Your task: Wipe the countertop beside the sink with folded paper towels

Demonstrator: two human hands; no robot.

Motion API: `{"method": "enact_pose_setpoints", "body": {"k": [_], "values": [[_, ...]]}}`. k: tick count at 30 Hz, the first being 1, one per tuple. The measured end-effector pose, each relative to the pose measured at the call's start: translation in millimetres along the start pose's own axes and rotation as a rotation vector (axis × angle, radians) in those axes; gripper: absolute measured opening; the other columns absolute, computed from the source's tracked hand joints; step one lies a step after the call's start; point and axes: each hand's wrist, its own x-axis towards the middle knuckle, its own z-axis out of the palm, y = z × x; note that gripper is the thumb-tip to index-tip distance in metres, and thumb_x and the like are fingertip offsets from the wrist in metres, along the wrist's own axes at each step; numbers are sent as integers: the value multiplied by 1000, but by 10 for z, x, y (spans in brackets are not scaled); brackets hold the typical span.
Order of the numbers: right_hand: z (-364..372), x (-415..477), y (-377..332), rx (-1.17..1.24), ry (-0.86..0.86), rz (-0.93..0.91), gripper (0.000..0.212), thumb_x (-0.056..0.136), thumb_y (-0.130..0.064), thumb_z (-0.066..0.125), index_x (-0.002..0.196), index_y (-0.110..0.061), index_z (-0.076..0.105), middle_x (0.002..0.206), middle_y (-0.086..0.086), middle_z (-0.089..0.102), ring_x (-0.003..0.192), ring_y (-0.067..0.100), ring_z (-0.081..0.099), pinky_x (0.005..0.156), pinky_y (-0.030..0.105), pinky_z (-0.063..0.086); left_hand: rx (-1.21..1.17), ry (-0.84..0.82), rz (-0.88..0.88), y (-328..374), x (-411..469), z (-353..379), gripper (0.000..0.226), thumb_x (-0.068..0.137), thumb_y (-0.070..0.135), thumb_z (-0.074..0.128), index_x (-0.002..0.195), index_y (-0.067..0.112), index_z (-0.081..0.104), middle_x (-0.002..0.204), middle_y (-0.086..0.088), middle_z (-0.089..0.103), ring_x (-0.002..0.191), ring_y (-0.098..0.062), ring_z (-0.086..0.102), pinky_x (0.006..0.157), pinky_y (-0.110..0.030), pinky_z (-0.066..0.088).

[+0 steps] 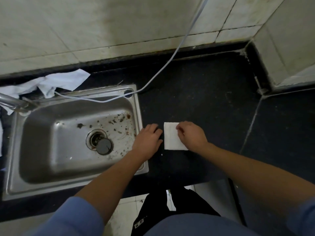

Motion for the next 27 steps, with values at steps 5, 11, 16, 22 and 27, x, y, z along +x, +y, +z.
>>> {"method": "enact_pose_setpoints", "body": {"k": [5,11,16,22,27], "values": [[104,-284,423,-488,-67,-251,59,88,-38,54,137,-5,50,146,15,44,134,29,44,93,45,49,159,-198,114,245,226,160,64,97,35,46,151,15,18,160,-9,-1,147,-24,0,118,-41,14],[-65,-284,627,-547,-320,-109,86,85,-63,-2,153,-10,0,161,8,-8,149,21,-6,116,50,17,188,-267,108,138,303,203,74,97,45,43,153,15,6,160,-1,-14,147,-20,-11,120,-42,7],[-219,-206,595,-560,-290,-158,75,96,-59,23,153,-12,14,162,9,1,149,23,-1,116,48,16,165,-244,90,163,267,177,76,96,45,46,153,16,6,160,-2,-14,147,-21,-9,120,-42,10],[-247,271,156,-491,-276,-225,67,89,-53,53,143,-16,36,140,8,42,127,26,41,101,43,36,79,-73,-44,39,1,64,66,94,42,50,149,17,23,160,-5,5,147,-23,9,117,-39,18],[-218,504,-44,-414,-472,-71,54,84,-38,67,126,-12,44,115,9,60,101,27,59,78,36,43,28,-30,-175,-62,-336,23,58,93,35,54,144,14,36,157,-8,20,143,-26,21,114,-40,23]]}}
